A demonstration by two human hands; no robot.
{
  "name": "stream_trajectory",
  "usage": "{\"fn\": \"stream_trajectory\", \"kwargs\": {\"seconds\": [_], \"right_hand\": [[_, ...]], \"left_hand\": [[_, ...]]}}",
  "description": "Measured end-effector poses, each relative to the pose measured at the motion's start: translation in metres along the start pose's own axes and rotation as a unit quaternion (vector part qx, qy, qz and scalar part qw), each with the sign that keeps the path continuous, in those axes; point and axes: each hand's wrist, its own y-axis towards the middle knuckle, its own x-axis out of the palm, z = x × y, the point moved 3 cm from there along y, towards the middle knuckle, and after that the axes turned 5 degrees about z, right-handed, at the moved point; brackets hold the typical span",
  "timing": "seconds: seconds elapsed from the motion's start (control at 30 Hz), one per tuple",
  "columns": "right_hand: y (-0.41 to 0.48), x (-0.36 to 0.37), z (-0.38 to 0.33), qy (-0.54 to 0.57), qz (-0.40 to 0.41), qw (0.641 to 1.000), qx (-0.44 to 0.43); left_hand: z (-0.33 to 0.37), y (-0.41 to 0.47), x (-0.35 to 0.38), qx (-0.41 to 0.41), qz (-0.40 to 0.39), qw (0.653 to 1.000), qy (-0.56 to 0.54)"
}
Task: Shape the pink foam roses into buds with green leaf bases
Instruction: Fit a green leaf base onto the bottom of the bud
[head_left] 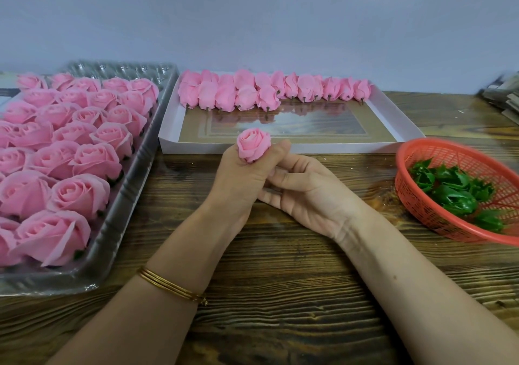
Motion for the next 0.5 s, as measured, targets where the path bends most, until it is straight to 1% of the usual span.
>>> {"fn": "stream_trajectory", "kwargs": {"seconds": [0.5], "right_hand": [[0.0030,0.0010,0.0025,-0.007,0.012,1.000,-0.021]], "left_hand": [[-0.0022,0.0012,-0.0021,0.024,0.021,0.999,0.018]]}}
